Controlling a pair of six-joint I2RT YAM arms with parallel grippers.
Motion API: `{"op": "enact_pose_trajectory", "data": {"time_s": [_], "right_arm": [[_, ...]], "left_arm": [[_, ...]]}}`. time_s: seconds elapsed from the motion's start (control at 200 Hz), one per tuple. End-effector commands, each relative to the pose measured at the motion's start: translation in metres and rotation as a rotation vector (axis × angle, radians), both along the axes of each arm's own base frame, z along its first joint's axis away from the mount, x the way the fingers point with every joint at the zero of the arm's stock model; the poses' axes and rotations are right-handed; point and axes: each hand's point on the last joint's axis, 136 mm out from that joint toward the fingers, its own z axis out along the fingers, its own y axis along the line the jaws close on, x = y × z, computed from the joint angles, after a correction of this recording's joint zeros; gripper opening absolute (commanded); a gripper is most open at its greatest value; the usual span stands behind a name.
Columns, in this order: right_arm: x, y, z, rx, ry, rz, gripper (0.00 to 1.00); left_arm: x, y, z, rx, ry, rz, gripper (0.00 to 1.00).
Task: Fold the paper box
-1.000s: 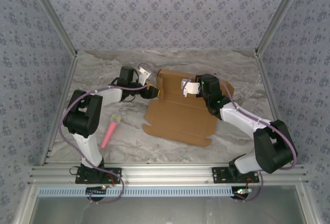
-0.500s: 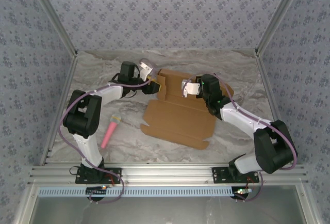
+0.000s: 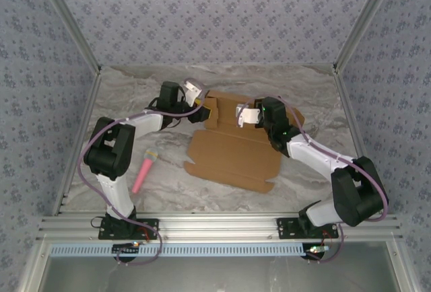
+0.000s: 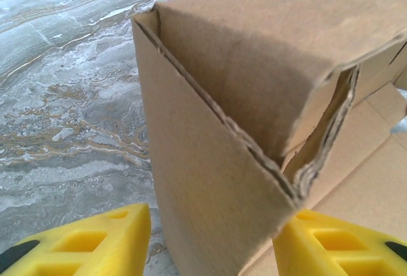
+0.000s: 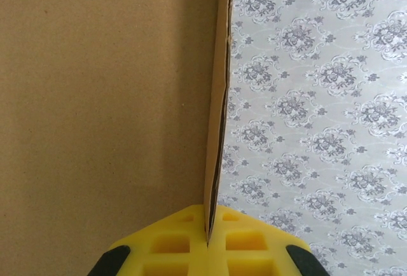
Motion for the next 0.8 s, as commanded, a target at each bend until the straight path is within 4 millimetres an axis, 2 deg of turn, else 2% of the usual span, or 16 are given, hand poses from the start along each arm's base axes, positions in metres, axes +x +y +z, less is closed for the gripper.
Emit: {"op": "enact_pose_trajectory", "data": {"time_s": [0.0,0.34,0.8], "right_arm": [[-0.008,0.003,-0.003,-0.054,-0.024,0.027,0.0],[-0.021,0.011,-0.008,-0.098,-0.081,0.054,0.0],[-0.028,0.008,-0.019,-0.131,-0.089,0.036,0.0]], "left_arm": [[0.003,0.003,0.004,0.005,-0.071,0.033,0.51],[-0.006,0.007,-0.003,0.045,-0.167,0.097,0.48],[-0.012,0.015,0.005,-0.025,-0.244,0.17,0.47]]}}
